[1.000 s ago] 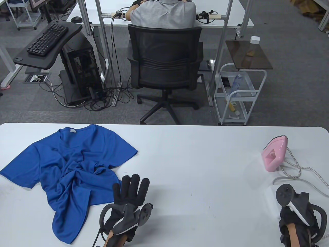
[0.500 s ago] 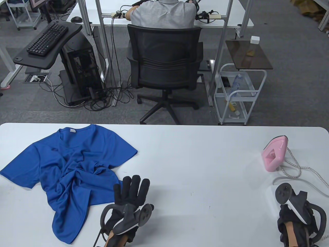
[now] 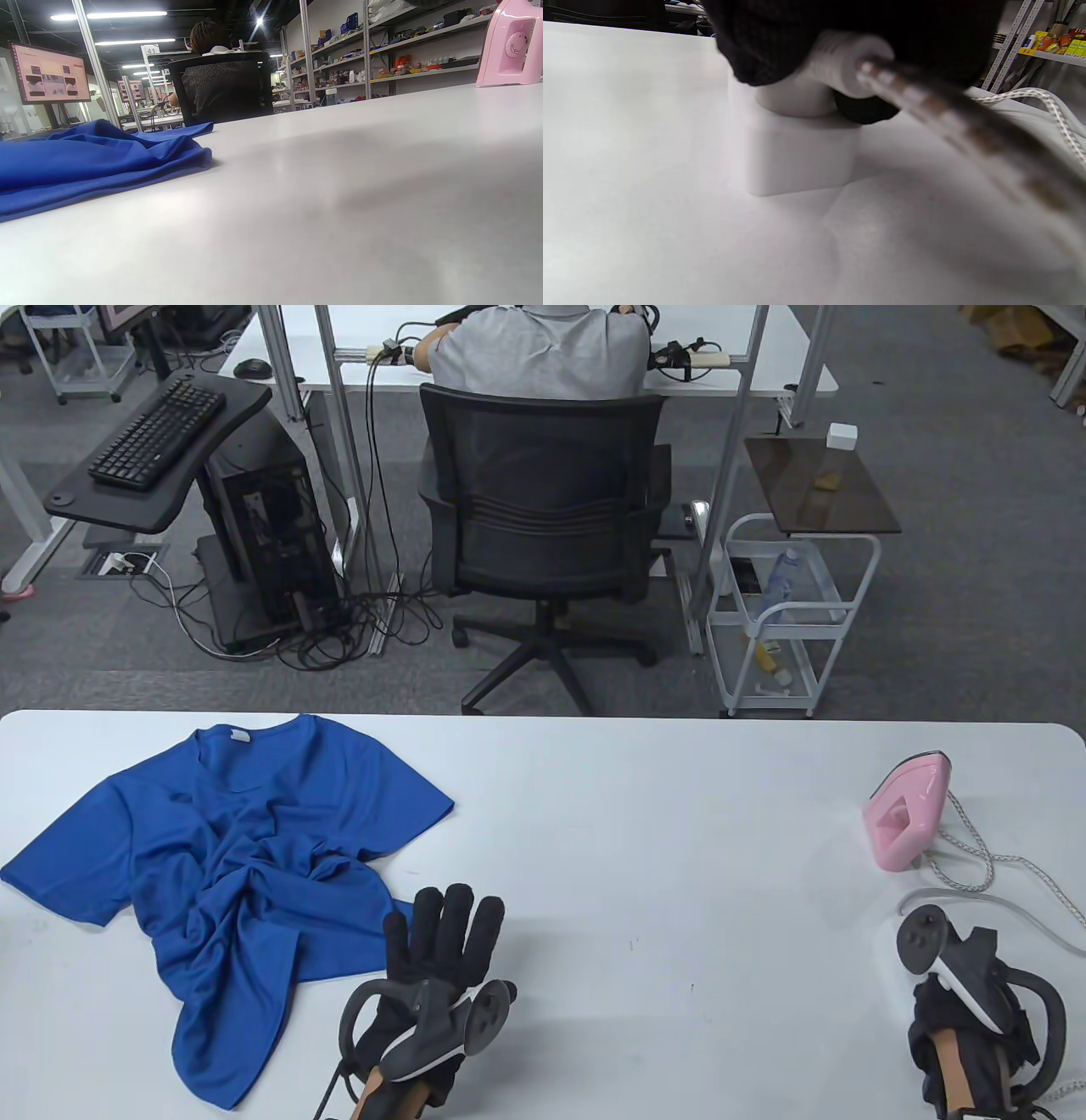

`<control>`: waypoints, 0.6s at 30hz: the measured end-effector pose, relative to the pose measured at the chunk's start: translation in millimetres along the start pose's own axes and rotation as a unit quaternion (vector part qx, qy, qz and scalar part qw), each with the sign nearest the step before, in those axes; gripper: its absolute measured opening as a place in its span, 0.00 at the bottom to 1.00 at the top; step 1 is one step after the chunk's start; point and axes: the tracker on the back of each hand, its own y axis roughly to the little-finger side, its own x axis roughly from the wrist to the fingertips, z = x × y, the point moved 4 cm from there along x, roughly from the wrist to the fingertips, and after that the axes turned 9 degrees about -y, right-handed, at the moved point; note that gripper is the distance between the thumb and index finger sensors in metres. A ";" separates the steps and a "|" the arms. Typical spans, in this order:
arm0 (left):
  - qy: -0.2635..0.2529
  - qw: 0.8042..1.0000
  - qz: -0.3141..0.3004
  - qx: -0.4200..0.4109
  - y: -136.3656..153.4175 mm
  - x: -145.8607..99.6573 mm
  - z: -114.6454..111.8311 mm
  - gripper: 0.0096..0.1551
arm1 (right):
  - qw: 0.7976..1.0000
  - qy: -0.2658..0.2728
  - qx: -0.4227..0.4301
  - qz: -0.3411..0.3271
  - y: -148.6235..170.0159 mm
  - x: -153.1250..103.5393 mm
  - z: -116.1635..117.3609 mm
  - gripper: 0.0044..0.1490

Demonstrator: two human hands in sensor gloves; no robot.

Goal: Iron t-shirt with electric iron on table

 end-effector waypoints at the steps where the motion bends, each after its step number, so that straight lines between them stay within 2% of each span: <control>1: 0.002 1.000 0.000 0.001 0.7 0.1 -0.7 0.60 | 1.000 -0.001 0.000 -0.001 0.0 -0.3 0.1 0.35; 8: 0.002 1.000 0.001 0.001 1.8 0.1 -1.4 0.60 | 0.999 -0.019 0.032 -0.014 1.9 -1.9 3.4 0.39; 12: 0.002 1.000 0.001 0.003 1.7 0.1 -1.3 0.60 | 0.998 0.031 0.062 0.011 6.4 -7.7 -9.8 0.44; 15: 0.002 1.000 0.002 0.002 2.3 0.1 -1.1 0.60 | 0.997 0.020 0.071 0.002 5.3 -6.9 -9.0 0.44; 18: 0.003 1.000 0.003 0.007 2.6 0.5 -1.9 0.60 | 0.998 -0.013 0.061 0.004 1.3 -0.6 3.3 0.44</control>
